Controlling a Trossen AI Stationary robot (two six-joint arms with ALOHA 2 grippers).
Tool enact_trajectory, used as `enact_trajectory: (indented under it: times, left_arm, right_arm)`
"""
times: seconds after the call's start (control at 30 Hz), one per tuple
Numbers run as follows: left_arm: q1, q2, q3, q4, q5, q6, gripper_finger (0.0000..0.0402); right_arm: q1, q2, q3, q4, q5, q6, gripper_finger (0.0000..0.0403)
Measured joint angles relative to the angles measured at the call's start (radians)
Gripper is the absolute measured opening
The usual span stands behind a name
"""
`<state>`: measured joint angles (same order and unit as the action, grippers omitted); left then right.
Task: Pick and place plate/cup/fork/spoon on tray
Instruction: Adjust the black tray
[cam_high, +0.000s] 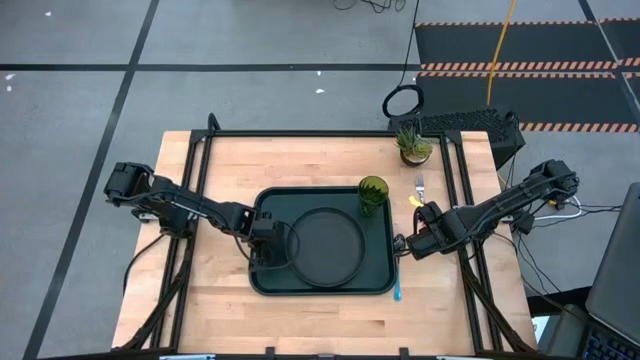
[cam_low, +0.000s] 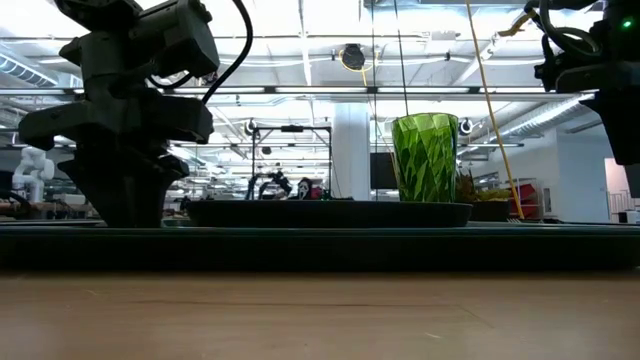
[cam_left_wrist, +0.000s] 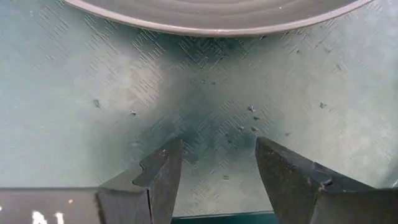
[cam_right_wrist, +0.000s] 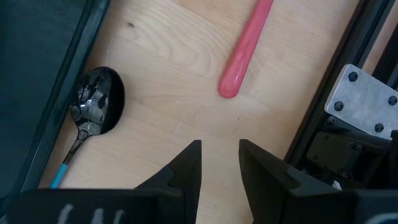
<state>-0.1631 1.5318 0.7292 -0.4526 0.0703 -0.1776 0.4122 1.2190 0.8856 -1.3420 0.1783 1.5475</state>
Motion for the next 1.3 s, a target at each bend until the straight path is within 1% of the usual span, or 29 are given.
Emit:
enact_trajectory:
  times: [0.07,1.07,1.3]
  left_arm:
    - [0.000,0.000,0.000,0.000,-0.014,0.000,0.0209]
    - [0.040,0.000,0.000,-0.008,-0.023,0.028,0.0209]
    - [0.039,0.000,0.000,-0.008,-0.070,0.044,0.0209]
  right_arm:
    - [0.000,0.000,0.000,0.001,0.000,0.000,0.0100]
    - [0.000,0.000,0.000,0.007,0.001,-0.007,0.0100]
    - [0.000,0.000,0.000,0.008,0.002,-0.008,0.0100]
